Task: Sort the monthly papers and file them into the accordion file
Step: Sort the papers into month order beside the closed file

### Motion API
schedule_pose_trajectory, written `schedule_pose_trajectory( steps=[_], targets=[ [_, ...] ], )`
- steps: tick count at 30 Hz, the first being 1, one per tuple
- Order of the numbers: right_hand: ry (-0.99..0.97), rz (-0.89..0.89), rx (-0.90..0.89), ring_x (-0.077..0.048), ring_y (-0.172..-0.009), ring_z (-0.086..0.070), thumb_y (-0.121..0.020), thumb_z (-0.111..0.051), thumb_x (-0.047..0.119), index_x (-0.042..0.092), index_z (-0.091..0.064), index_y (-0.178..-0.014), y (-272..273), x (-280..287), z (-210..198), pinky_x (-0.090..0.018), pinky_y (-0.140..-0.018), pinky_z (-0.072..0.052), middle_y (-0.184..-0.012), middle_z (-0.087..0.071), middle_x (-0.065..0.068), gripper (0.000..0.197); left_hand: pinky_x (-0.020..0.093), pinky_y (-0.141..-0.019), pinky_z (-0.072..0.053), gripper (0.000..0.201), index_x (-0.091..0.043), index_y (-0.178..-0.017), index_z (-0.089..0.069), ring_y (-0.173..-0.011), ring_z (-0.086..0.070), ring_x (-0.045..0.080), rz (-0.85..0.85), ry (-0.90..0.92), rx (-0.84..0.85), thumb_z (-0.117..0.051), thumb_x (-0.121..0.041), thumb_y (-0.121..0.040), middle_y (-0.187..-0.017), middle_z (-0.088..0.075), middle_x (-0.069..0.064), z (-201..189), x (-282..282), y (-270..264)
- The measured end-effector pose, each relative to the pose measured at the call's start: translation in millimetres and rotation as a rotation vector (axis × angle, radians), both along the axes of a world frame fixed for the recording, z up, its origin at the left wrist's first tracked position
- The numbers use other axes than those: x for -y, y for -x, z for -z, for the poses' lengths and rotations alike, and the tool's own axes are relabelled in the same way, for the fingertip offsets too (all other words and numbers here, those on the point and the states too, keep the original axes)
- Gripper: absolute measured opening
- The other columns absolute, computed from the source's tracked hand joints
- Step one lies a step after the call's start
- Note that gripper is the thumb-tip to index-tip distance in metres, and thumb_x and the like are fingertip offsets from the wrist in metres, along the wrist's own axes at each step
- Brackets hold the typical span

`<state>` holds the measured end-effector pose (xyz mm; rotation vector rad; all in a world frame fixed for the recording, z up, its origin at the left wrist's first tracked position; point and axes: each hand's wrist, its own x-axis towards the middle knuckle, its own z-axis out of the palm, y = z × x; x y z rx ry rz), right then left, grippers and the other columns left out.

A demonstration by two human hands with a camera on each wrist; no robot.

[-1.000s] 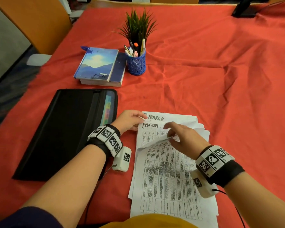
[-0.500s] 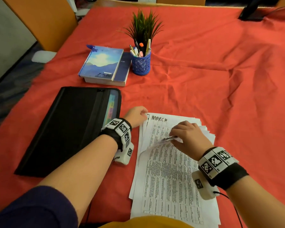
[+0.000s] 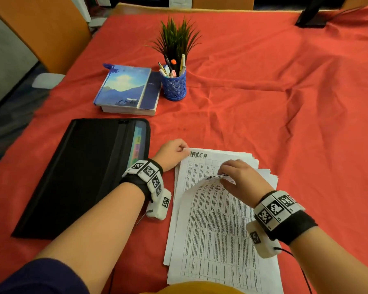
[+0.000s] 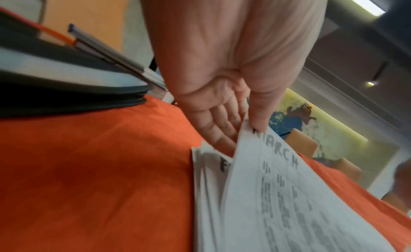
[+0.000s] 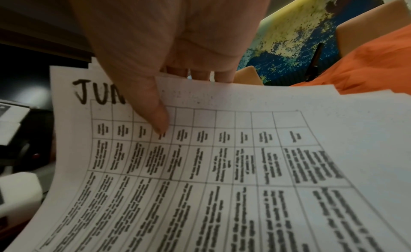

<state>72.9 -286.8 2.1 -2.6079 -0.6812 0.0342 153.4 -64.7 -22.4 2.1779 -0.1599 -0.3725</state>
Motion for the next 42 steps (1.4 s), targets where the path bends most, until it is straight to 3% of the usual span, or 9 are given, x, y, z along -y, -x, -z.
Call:
schedule_pose_trajectory(
  steps=[8, 11, 16, 22, 24, 29, 33, 37, 42],
  targets=[
    [0.015, -0.071, -0.011, -0.035, -0.11, -0.058, -0.063, -0.077, 0.006, 0.013, -0.066, -0.083, -11.6, -14.5, 3.9, -0.052, -0.087, -0.047, -0.116, -0.064, -0.012, 0.023, 0.015, -0.065, -0.052, 0.027, -0.013, -0.085, -0.059, -0.066, -0.064, 0.004, 0.043, 0.358, -0.232, -0.068, 0.01, -0.077, -0.068, -0.067, 0.001, -11.7, -3.5, 25.0],
    [-0.036, -0.076, -0.018, -0.03, -0.086, -0.065, -0.063, -0.075, 0.003, 0.01, -0.065, -0.081, -9.7, -16.1, 0.7, -0.047, -0.077, -0.053, -0.096, -0.068, -0.009, 0.021, 0.014, -0.071, -0.052, 0.026, -0.012, -0.084, -0.061, -0.069, -0.063, -0.003, 0.063, 0.344, -0.235, -0.074, 0.008, -0.072, -0.08, -0.068, -0.002, -16.7, -3.4, 26.8],
    [-0.072, -0.072, 0.055, -0.031, -0.112, -0.054, -0.073, -0.067, 0.006, 0.011, -0.064, -0.077, 1.2, -15.9, -0.5, -0.032, -0.095, -0.038, -0.123, -0.059, -0.012, 0.007, 0.014, -0.069, -0.051, 0.022, 0.0, -0.092, -0.064, -0.068, -0.061, -0.004, 0.018, 0.344, -0.24, -0.075, 0.003, -0.073, -0.082, -0.065, 0.002, -12.8, -5.3, 25.9],
    [-0.09, -0.115, -0.027, -0.023, -0.067, -0.06, -0.078, -0.044, 0.023, 0.013, -0.064, -0.079, 4.7, -13.3, -3.7, -0.034, -0.064, -0.054, -0.07, -0.064, 0.0, 0.023, 0.024, -0.075, -0.054, 0.014, -0.012, -0.083, -0.064, -0.076, -0.065, 0.007, -0.054, 0.343, -0.257, -0.072, -0.001, -0.078, -0.088, -0.068, 0.002, -7.4, -5.6, 22.1],
    [-0.082, -0.083, -0.021, -0.023, -0.067, -0.06, -0.079, -0.058, 0.014, 0.012, -0.064, -0.084, 5.9, -10.3, -6.7, -0.034, -0.064, -0.053, -0.071, -0.064, 0.0, 0.008, 0.023, -0.071, -0.054, 0.013, -0.01, -0.088, -0.064, -0.074, -0.065, 0.007, -0.095, 0.374, -0.27, -0.066, 0.002, -0.083, -0.086, -0.067, 0.003, -6.7, -10.7, 20.9],
    [-0.052, 0.043, -0.184, -0.016, -0.092, -0.055, -0.083, -0.063, 0.013, 0.017, -0.046, -0.126, 5.1, -8.3, -8.2, -0.026, -0.078, -0.043, -0.098, -0.061, 0.001, 0.046, 0.021, -0.066, -0.055, 0.028, 0.002, -0.111, -0.062, -0.072, -0.066, 0.004, -0.072, 0.304, -0.331, -0.061, 0.008, -0.084, -0.09, -0.069, 0.006, -10.3, -17.6, 22.2],
    [-0.04, -0.086, 0.05, -0.031, -0.102, -0.058, -0.068, -0.076, 0.006, 0.009, -0.068, -0.09, -3.4, -12.6, -5.3, -0.041, -0.088, -0.048, -0.107, -0.062, -0.012, 0.024, 0.025, -0.079, -0.051, 0.022, -0.01, -0.098, -0.07, -0.091, -0.059, 0.023, 0.132, 0.347, -0.42, -0.063, 0.005, -0.083, -0.106, -0.065, 0.026, -18.5, -14.5, 31.9],
    [0.009, -0.162, -0.059, -0.027, -0.092, -0.066, -0.069, -0.073, 0.006, 0.008, -0.069, -0.085, -8.2, -15.3, -6.1, -0.048, -0.093, -0.044, -0.095, -0.069, -0.009, 0.017, 0.026, -0.08, -0.052, 0.016, -0.007, -0.1, -0.071, -0.087, -0.061, 0.019, 0.179, 0.399, -0.514, -0.062, -0.007, -0.087, -0.097, -0.068, 0.016, -26.0, -13.5, 34.8],
    [-0.012, -0.008, -0.161, -0.023, -0.088, -0.063, -0.083, -0.064, 0.015, 0.013, -0.056, -0.106, -2.0, -10.7, -12.1, -0.03, -0.075, -0.048, -0.096, -0.066, -0.002, 0.024, 0.021, -0.075, -0.049, 0.019, -0.008, -0.104, -0.068, -0.092, -0.06, 0.015, -0.045, 0.012, -0.132, -0.062, -0.017, -0.089, -0.1, -0.066, 0.006, -5.5, -16.2, 17.4]
  ],
)
